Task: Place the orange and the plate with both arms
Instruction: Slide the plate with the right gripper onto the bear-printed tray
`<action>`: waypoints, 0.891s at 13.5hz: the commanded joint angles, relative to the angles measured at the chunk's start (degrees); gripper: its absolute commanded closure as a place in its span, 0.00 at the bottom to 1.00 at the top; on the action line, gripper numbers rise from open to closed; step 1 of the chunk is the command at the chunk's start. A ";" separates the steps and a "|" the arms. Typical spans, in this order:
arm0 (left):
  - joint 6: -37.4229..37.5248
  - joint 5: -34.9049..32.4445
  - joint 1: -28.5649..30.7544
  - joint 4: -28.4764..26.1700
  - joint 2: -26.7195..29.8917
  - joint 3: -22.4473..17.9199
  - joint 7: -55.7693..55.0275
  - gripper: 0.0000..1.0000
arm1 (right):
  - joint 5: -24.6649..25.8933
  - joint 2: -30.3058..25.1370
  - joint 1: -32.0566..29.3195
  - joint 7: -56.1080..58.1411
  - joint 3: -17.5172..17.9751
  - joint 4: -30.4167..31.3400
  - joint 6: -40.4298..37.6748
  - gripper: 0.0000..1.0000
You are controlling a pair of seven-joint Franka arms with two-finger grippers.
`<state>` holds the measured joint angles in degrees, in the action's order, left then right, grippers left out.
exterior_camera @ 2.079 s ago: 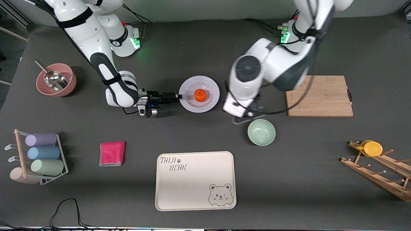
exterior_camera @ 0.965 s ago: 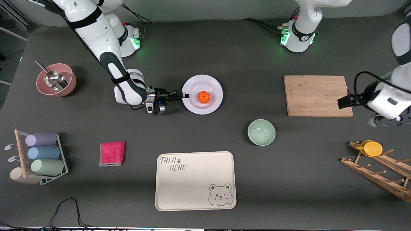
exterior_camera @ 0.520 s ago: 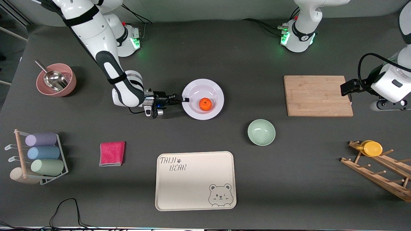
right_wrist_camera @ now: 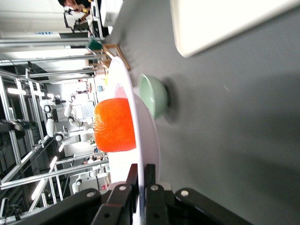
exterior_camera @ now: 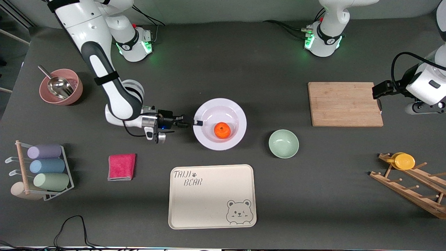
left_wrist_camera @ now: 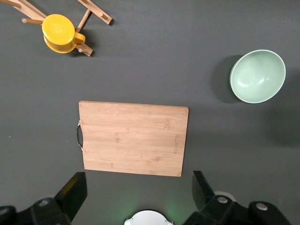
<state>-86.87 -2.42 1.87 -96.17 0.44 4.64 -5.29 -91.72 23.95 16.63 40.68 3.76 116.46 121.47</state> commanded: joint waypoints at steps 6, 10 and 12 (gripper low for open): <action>0.30 -0.92 -0.03 -0.69 1.14 0.89 0.99 0.00 | 8.75 15.84 -0.90 -20.01 -2.26 -35.13 -0.45 1.00; 0.38 -0.92 -0.03 -0.87 1.05 0.89 0.90 0.00 | 8.84 24.45 -1.07 -21.25 -5.07 -47.34 -0.27 1.00; 0.47 -0.92 0.32 -1.13 0.96 0.98 0.90 0.00 | 8.84 30.51 -1.25 -21.34 -6.91 -54.64 0.17 1.00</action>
<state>-86.85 -2.53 1.89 -96.29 0.45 5.39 -5.27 -84.01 46.82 15.42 22.26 -1.69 72.83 121.68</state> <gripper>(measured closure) 0.000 0.921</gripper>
